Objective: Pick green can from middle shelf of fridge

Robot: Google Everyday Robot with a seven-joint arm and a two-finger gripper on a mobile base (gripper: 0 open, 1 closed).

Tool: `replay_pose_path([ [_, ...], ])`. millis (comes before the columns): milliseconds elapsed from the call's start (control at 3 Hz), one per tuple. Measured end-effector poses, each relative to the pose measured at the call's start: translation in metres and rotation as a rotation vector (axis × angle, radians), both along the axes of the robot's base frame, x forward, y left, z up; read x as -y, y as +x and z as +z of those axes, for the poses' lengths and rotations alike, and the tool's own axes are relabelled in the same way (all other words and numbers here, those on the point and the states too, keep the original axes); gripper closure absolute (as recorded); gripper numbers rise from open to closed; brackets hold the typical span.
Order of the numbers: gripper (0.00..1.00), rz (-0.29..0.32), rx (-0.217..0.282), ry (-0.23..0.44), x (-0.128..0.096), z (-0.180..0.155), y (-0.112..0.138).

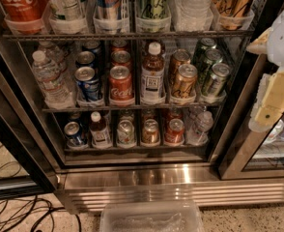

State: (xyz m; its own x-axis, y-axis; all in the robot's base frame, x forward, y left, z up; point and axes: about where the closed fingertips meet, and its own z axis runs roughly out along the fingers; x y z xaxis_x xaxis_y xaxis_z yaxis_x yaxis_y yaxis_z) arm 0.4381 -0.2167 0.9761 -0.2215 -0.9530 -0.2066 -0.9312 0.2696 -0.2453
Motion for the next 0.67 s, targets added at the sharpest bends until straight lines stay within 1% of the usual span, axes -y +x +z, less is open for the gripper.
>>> replay_pose_path([
  [333, 0.00, 0.000, 0.000, 0.000, 0.000, 0.000, 0.000],
  [667, 0.00, -0.041, 0.028, 0.042, 0.001, -0.017, -0.001],
])
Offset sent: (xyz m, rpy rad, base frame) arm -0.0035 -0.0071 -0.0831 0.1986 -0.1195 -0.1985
